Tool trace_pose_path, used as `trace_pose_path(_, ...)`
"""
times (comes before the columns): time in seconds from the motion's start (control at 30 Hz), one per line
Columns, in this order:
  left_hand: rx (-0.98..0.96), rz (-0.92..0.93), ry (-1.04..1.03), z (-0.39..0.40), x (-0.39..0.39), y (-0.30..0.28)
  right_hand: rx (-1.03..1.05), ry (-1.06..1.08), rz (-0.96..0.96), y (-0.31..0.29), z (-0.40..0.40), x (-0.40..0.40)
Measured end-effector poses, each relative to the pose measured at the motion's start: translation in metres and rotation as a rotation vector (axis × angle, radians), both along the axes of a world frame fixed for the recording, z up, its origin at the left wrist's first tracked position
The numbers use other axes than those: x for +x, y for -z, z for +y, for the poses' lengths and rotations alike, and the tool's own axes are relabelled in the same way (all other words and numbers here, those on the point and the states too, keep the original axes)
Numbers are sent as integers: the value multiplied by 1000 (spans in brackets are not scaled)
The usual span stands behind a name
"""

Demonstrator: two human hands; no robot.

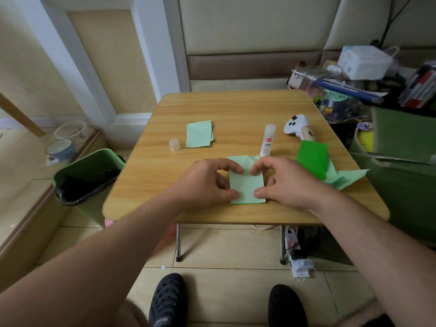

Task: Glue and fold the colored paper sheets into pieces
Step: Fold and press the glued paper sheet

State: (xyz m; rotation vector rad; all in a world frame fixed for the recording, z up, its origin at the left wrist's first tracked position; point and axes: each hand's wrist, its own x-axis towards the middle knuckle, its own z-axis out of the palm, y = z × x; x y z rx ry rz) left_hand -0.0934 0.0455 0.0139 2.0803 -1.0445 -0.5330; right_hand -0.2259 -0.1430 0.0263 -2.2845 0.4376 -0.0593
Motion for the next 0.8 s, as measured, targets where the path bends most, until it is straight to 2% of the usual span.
trace_pose_path(0.43,-29,-41,27,0,1,3,-86,-28,5,-1,2,1)
trace_pose_path(0.8,-53,-157,22,-2,3,8,-110,-30,6,-1,3,1)
